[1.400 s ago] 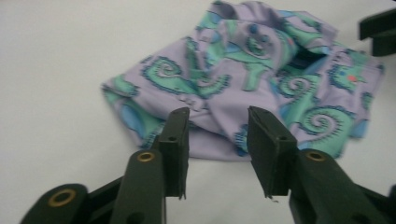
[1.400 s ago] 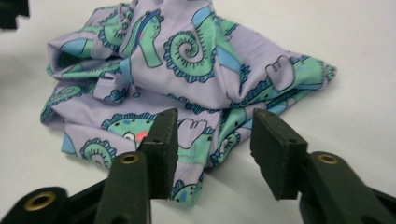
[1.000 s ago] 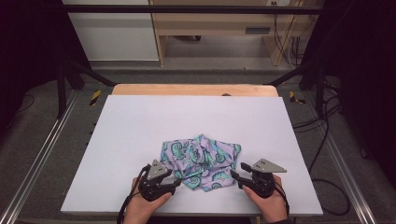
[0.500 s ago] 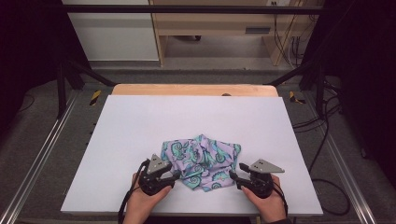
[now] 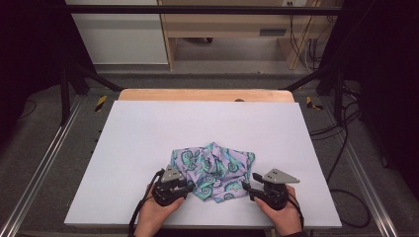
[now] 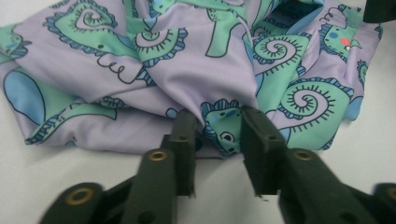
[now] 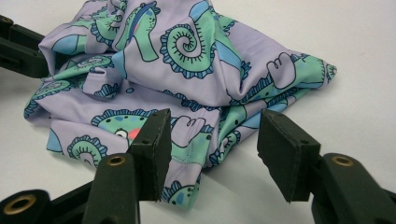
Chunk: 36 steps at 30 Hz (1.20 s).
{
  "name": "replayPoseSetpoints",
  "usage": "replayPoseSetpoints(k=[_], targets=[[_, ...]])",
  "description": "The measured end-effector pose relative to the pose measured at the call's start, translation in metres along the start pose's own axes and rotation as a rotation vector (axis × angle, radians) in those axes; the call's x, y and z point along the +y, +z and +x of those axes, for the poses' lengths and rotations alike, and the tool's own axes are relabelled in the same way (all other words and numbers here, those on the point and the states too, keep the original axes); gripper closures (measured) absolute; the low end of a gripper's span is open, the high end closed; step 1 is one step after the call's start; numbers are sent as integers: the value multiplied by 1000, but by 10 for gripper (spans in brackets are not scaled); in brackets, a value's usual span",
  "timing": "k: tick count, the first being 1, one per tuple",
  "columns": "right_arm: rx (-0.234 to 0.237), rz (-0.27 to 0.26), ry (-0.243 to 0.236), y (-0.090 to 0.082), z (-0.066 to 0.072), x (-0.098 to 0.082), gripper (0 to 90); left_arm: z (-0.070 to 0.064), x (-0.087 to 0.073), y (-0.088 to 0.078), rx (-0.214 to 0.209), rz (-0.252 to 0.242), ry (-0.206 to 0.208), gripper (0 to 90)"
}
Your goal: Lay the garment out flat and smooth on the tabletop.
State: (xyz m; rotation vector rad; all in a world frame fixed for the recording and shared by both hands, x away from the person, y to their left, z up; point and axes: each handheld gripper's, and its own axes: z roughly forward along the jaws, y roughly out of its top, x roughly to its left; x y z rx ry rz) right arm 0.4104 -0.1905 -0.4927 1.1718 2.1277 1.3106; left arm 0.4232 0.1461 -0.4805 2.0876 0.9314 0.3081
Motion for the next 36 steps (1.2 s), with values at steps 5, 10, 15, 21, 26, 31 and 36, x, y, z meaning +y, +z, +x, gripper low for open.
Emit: replayPoseSetpoints(k=[5, 10, 15, 21, 26, 31, 36], targets=[[1, 1, -2, 0, 0, 0, 450, -2, 0, -2, -4, -15, 11, 852], [-1, -1, 2, 0, -1, 0, 450, -3, 1, -8, 2, -44, 12, 879], [0, -4, 5, 0, -1, 0, 451, -1, 4, -16, 16, -71, 14, 891], [-4, -11, 7, -1, -1, 0, 452, 0, 10, -31, 48, -113, 32, 893], [-8, -26, 9, -3, -2, 1, 453, 6, 21, -53, 80, -155, 46, 894], [-9, -42, 13, -5, -2, 1, 455, 16, 37, -75, 118, -193, 62, 894], [-12, -50, 17, -6, -2, 1, 456, 26, 65, -82, 153, -167, 126, 893]])
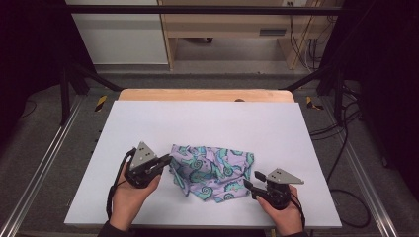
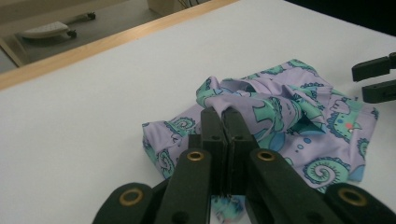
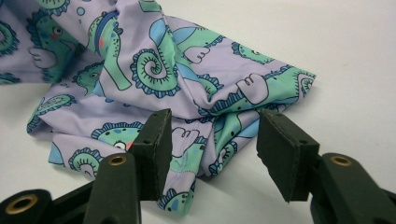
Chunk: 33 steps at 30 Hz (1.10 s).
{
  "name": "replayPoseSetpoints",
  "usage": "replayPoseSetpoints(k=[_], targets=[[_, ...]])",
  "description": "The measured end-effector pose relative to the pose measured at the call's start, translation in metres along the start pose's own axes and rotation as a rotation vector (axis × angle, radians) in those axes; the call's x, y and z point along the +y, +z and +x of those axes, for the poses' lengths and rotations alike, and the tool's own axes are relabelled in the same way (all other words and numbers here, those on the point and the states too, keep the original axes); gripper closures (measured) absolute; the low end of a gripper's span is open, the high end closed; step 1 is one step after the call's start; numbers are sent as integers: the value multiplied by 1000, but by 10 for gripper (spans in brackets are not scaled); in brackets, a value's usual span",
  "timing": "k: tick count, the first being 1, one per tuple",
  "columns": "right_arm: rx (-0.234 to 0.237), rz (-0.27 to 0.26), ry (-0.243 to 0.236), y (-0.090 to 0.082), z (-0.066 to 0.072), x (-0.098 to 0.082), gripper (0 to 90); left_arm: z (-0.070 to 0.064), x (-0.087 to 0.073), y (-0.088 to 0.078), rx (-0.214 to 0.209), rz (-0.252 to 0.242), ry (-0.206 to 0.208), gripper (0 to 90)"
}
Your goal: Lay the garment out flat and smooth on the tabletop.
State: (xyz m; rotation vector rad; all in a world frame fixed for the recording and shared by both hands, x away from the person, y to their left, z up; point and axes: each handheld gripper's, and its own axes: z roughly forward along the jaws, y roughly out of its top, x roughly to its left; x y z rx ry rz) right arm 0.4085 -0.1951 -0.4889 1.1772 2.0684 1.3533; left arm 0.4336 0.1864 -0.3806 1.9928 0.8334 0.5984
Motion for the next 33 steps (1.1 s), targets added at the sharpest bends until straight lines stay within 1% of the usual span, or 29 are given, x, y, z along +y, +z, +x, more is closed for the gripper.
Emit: replayPoseSetpoints(k=[3, 4, 5, 6, 7, 10, 11, 12, 13, 14, 15, 16, 17, 18, 19, 20, 21, 24, 25, 26, 27, 28, 29, 30, 31, 32, 33], targets=[[0, 3, -4, 0, 0, 0, 456, 8, 10, 21, -29, 44, 8, 892], [-2, 2, -5, 0, 0, 0, 456, 8, 10, 21, -29, 44, 8, 891], [-2, 2, -5, 0, 0, 0, 456, 10, 11, 31, -37, 68, 15, 891], [-3, 0, -4, -1, -1, 0, 456, 13, 12, 51, -50, 111, 18, 889], [-3, 0, -4, -1, -1, 0, 456, 13, 12, 51, -50, 111, 18, 888], [-9, 3, -6, -1, -3, 0, 456, 15, 7, 79, -85, 163, -2, 885], [-9, 3, -6, -1, -3, 0, 456, 13, 5, 87, -92, 176, -2, 885], [-10, 4, 1, -2, -4, 0, 456, 11, 1, 100, -97, 196, -6, 877], [-8, 2, 8, -2, -5, -1, 456, 11, 1, 100, -97, 196, -6, 868], [-9, 1, 13, -2, -6, -1, 456, 8, -2, 106, -91, 205, -3, 846], [-9, 1, 13, -2, -6, -1, 456, 8, -2, 106, -91, 205, -3, 815], [-10, 0, 18, -2, -7, -1, 456, 5, -2, 103, -64, 196, 12, 777], [-11, 0, 17, -2, -7, -1, 456, 5, -2, 103, -64, 196, 12, 751], [-11, 1, 15, -2, -7, -1, 456, 1, -2, 92, -43, 170, 18, 708], [-11, 1, 15, -2, -7, -1, 456, 1, -2, 92, -43, 170, 18, 661], [-13, 1, 12, -3, -7, -1, 455, -2, -2, 84, -25, 151, 22, 611], [-13, 1, 12, -3, -7, -1, 455, -5, -3, 80, -17, 142, 19, 611], [-18, 4, 2, -2, -6, -1, 454, -17, -11, 63, -1, 109, 6, 490], [-22, 6, -1, -2, -5, -1, 453, -20, -14, 60, 8, 102, 1, 456], [-24, 6, -6, -2, -5, -1, 452, -25, -20, 57, 12, 87, -24, 377], [-24, 6, -6, -2, -5, -1, 452, -28, -23, 56, 11, 84, -33, 377], [-23, 6, -7, -2, -5, -1, 451, -37, -32, 59, 22, 99, -36, 317], [-22, 6, -5, -1, -5, -1, 450, -37, -32, 59, 22, 99, -36, 293], [-22, 8, -7, -1, -5, -1, 450, -41, -35, 62, 30, 110, -39, 274], [-22, 8, -7, -1, -5, -1, 450, -43, -38, 65, 40, 115, -42, 274], [-20, 6, -9, -2, -5, -1, 448, -46, -43, 71, 52, 120, -63, 255], [-20, 6, -9, -2, -5, -1, 448, -46, -43, 71, 52, 120, -63, 256]])
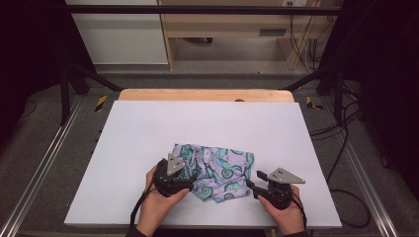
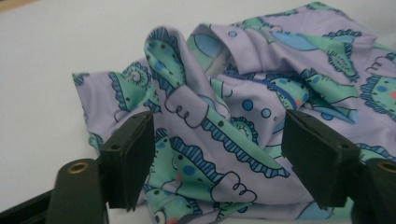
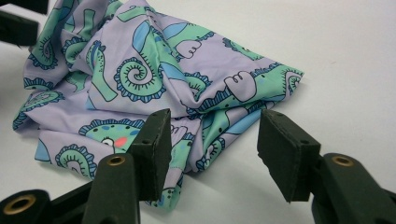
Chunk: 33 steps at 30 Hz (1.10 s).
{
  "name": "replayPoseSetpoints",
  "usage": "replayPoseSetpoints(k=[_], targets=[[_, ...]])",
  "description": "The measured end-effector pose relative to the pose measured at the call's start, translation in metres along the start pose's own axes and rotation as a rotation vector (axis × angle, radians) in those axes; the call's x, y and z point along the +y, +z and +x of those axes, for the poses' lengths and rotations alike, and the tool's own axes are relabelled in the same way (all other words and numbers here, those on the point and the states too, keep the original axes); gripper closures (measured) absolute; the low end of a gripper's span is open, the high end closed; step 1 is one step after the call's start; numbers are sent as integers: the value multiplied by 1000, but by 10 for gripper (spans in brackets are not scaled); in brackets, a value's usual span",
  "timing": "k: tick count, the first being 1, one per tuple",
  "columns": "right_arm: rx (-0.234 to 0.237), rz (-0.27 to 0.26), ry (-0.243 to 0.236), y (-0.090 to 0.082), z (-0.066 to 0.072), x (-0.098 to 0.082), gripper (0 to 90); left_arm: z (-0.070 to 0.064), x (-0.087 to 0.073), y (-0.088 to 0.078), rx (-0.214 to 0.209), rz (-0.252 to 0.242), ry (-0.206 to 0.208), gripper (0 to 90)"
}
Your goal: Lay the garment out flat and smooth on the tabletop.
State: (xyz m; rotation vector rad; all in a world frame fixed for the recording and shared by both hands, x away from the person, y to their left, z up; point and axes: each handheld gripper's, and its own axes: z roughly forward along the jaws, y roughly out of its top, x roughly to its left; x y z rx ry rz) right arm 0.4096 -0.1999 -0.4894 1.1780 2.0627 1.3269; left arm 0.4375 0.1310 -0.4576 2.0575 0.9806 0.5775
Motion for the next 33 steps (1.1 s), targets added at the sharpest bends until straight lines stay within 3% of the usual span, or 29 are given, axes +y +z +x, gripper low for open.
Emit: replayPoseSetpoints(k=[4, 5, 7, 9, 10, 11, 12, 16, 18, 24, 28, 29, 33], targets=[[1, -2, -1, -1, 0, 0, 448, -2, -6, 8, 27, 22, 26, 367], [1, -2, 1, -1, 0, 0, 448, 1, -8, 7, 18, 19, 22, 438], [1, -1, -2, 0, -1, 0, 448, 9, -13, 3, 0, 12, 24, 692], [1, -1, 0, 0, -1, 0, 448, 15, -16, -4, -4, 4, 26, 805], [1, -1, 0, 0, -1, 0, 448, 15, -16, -4, -4, 4, 26, 833], [1, 0, -1, 0, -1, 0, 448, 21, -20, -15, 1, -4, 30, 849], [1, 0, -1, 0, -1, 0, 448, 21, -20, -15, 1, -4, 30, 852], [-1, 0, 0, 0, -1, 0, 448, 33, -31, -40, 4, 6, 37, 858], [-2, 0, 1, 0, 0, 0, 448, 39, -44, -57, -6, 43, 46, 857], [-3, 4, -1, 1, 0, 0, 448, 43, -64, -69, -29, 108, 62, 847], [-5, 5, 2, 1, 0, -1, 447, 41, -68, -69, -30, 119, 76, 730], [-5, 5, 2, 1, 0, -1, 447, 40, -67, -70, -25, 107, 80, 730], [-2, 6, 5, 1, 0, -1, 446, 39, -52, -69, -16, 52, 80, 550]])
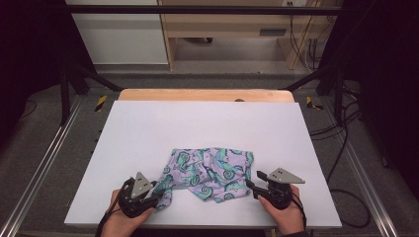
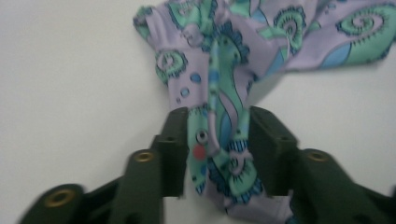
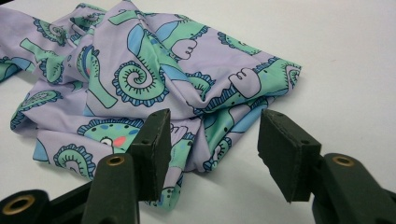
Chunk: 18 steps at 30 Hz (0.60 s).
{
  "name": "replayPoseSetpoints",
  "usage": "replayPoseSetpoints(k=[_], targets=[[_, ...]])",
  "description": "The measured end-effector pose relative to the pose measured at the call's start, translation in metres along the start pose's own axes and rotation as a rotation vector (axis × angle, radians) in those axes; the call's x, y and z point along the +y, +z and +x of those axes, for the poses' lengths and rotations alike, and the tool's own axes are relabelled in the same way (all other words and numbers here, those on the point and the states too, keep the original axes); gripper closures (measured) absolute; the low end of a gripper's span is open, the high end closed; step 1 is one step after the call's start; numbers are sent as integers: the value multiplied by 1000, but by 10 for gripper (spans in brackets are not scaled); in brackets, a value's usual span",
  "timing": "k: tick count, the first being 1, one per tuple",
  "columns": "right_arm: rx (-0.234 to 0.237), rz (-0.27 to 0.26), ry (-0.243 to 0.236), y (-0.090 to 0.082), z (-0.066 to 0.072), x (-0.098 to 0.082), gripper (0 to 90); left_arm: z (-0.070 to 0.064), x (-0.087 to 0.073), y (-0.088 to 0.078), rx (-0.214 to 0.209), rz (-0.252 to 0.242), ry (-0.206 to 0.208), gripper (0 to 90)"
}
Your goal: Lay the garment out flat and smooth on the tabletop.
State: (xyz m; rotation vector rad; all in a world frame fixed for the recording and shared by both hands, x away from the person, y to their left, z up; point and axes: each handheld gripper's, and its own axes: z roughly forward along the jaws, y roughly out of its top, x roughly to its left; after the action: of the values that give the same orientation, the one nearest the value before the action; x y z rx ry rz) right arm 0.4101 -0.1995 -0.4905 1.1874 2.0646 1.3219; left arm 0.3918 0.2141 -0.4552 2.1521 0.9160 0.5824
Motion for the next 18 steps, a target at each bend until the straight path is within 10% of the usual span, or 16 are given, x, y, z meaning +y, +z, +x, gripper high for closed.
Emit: replayPoseSetpoints(k=[6, 18], targets=[[4, 0, -1, 0, 0, 0, 444, 2, 20, 9, -26, -64, -3, 505], [8, 6, -6, 1, 0, 0, 439, -7, 30, 29, -97, -28, 15, 591]])
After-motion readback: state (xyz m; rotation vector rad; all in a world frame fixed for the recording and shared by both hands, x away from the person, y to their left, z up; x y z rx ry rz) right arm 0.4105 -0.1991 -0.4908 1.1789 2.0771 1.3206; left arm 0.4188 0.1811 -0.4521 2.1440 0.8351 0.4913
